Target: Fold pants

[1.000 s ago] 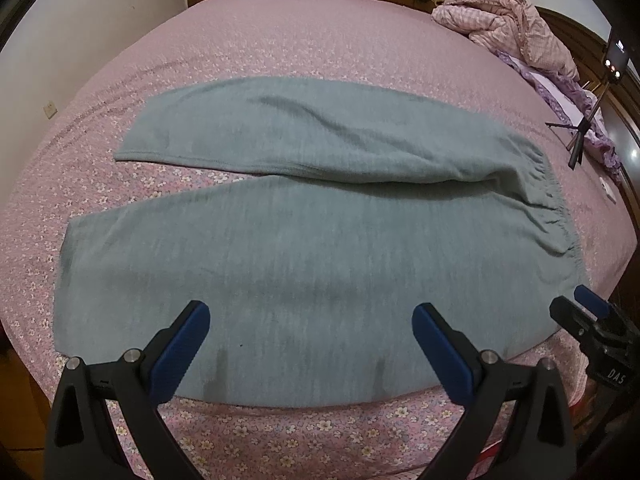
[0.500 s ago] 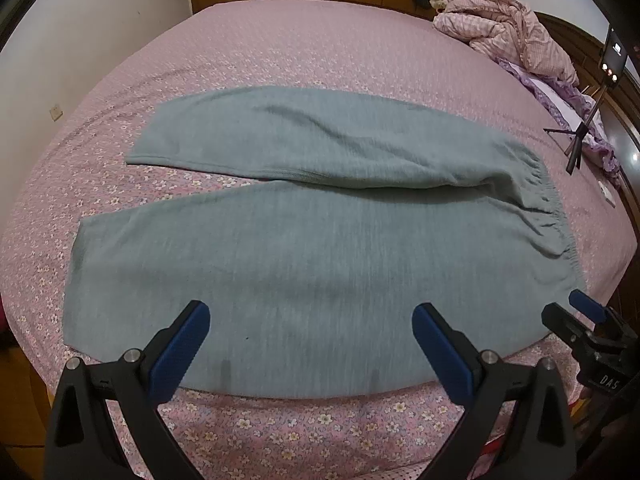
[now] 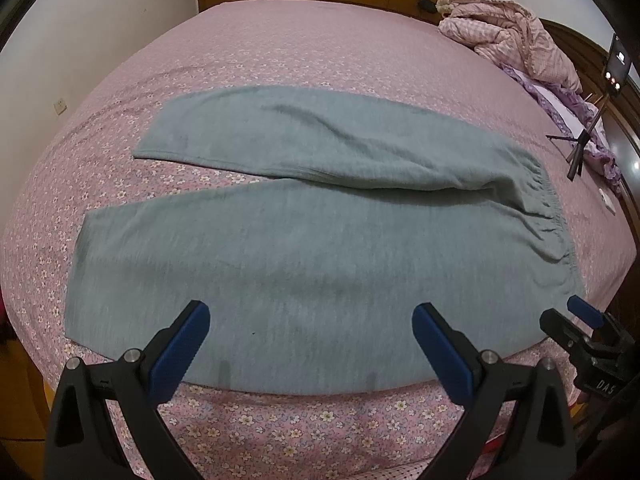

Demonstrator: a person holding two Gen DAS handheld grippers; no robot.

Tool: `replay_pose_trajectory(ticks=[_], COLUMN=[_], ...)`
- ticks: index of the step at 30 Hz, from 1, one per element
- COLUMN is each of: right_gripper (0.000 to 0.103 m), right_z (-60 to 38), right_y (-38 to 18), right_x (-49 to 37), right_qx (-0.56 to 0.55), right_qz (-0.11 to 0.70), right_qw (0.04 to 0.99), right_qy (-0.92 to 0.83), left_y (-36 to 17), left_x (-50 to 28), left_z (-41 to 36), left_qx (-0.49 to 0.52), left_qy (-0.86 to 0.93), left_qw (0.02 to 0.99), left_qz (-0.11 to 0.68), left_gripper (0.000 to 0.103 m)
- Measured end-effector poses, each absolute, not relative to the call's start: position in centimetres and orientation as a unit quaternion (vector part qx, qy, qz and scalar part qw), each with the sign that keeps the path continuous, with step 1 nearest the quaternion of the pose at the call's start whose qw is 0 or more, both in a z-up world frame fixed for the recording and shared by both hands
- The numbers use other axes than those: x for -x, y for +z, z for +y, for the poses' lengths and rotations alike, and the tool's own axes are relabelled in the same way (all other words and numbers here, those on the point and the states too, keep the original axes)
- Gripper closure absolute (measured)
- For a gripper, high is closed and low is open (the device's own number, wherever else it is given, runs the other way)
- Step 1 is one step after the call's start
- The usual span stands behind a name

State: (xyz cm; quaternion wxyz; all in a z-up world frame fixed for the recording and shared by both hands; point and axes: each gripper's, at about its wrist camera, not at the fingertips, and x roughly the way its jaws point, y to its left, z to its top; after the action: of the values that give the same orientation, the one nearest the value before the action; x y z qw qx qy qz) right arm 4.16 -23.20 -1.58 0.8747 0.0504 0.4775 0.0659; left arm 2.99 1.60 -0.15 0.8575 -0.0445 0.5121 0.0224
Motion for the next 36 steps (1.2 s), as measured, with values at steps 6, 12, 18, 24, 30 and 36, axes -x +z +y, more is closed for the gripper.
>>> replay_pose_trajectory(ticks=[6, 12, 18, 24, 30, 36], right_gripper=[0.0, 0.0, 0.0, 0.0, 0.0, 0.0], right_z=[-23.3, -23.5, -24.4, -27.0, -30.3, -33.2], right_y=[-1.8, -2.3, -2.2, -1.9, -1.1, -0.6], right_x=[-4.3, -4.6, -5.8, -8.7, -13.7, -19.6], right_qx=[-0.053, -0.045, -0.041, -0.048, -0.054, -0.05], right_qz=[0.48, 0.488, 0.497, 0.507, 0.523, 0.548], right_qw=[0.873, 0.87, 0.865, 0.86, 0.85, 0.834], right_qy=[0.065, 0.061, 0.049, 0.04, 0.04, 0.039], left_y=[-0.3, -0.7, -1.1, -0.4, -0.6, -0.9], left_x=[-2.9, -3.2, -5.4, -9.1, -15.2, -21.3], left_z=[1.8, 1.9, 1.5, 1.0, 1.1, 1.0], left_qx=[0.048, 0.048, 0.001, -0.029, -0.037, -0.045], left_qy=[0.022, 0.021, 0.02, 0.0, 0.001, -0.029], left_qw=[0.856, 0.854, 0.856, 0.861, 0.857, 0.844], left_qz=[0.514, 0.518, 0.516, 0.508, 0.514, 0.534], left_gripper=[0.0, 0.0, 0.0, 0.0, 0.0, 0.0])
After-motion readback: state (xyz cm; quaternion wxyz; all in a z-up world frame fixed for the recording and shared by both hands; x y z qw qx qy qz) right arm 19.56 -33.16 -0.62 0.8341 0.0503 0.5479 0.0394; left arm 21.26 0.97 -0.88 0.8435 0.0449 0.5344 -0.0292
